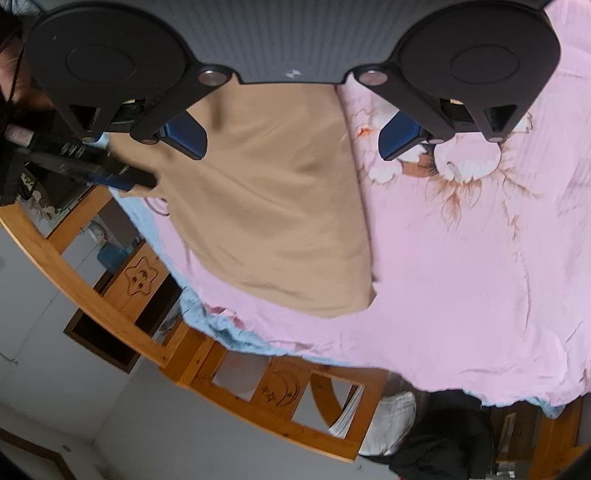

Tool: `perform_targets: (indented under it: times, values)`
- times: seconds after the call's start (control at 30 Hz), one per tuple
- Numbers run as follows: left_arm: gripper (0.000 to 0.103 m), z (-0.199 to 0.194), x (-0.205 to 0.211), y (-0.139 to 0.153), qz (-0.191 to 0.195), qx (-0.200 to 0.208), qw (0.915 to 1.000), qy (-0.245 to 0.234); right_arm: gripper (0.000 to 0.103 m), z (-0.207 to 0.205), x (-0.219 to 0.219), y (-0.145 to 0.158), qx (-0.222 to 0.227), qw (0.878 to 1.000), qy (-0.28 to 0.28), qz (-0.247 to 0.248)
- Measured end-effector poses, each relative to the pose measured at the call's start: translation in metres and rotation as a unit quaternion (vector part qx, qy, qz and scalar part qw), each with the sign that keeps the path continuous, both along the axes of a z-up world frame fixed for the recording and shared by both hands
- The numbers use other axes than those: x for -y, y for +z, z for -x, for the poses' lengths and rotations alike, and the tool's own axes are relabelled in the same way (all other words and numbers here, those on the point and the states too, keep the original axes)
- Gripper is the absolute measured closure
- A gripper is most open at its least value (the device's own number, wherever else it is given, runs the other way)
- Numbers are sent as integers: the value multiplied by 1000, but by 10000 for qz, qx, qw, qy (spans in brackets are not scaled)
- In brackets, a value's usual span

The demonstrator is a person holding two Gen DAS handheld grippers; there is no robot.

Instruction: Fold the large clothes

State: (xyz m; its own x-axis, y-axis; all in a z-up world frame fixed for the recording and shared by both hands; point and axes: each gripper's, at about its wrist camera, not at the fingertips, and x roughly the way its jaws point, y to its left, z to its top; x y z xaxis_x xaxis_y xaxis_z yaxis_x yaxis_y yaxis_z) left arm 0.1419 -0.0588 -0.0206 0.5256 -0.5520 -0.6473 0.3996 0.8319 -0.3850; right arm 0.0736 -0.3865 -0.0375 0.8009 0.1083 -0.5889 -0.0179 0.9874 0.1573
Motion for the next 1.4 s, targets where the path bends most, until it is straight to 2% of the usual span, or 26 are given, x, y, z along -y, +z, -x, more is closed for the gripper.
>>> perform_targets:
  times: [0.1, 0.17, 0.27, 0.33, 0.47, 0.6, 0.7, 0.8, 0.93, 1.03, 1.1, 1.13, 1.2, 1.27, 1.33, 1.4]
  values:
    - [2, -3, 7, -8, -296, -127, 9995, -44, 6, -1, 17, 3, 102, 9993, -293, -202]
    - [2, -3, 11, -11, -351, -160, 9992, -120, 5, -4, 26, 3, 137, 9988, -355, -294]
    - [2, -4, 18, -15, -313, -323, 9986, -284, 4, -17, 34, 1, 174, 9988, -106, -448]
    - [2, -4, 22, -15, -362, -314, 9983, -338, 3, -32, 40, -2, 147, 9961, 190, -846]
    - [2, -7, 27, -15, -434, -351, 9977, -394, 1, -75, 49, -14, -369, 9898, 464, -1292]
    - [2, -8, 28, -15, -466, -413, 9972, -425, 1, -109, 61, -37, -979, 9797, 264, -1732]
    - [0, -10, 27, -17, -450, -431, 9971, -448, 0, -107, 67, -47, -978, 9704, 453, -2161]
    - [0, -15, 27, -22, -322, -566, 9971, -400, 1, -105, 64, -49, -996, 9696, 850, -2068]
    - [0, -16, 26, -24, -265, -624, 9971, -341, 2, -102, 61, -47, -789, 9720, 853, -2045]
    - [0, -14, 26, -24, -300, -594, 9972, -334, 14, -100, 56, -43, -589, 9754, 942, -1904]
    - [0, -13, 28, -24, -321, -580, 9973, -321, 31, -98, 49, -40, -448, 9795, 965, -1712]
    - [0, -13, 28, -23, -335, -566, 9973, -316, 34, -96, 42, -36, -361, 9832, 999, -1485]
    - [0, -12, 29, -22, -370, -516, 9975, -305, 51, -88, 24, -26, -53, 9900, 1177, -770]
    - [0, -10, 31, -21, -406, -450, 9977, -297, 59, -79, 4, -18, 220, 9897, 1415, 35]
    - [0, -9, 31, -21, -425, -426, 9978, -285, 62, -70, -14, -14, 436, 9840, 1597, 658]
    - [0, -9, 30, -21, -406, -445, 9978, -268, 62, -64, -23, -16, 550, 9788, 1680, 1037]
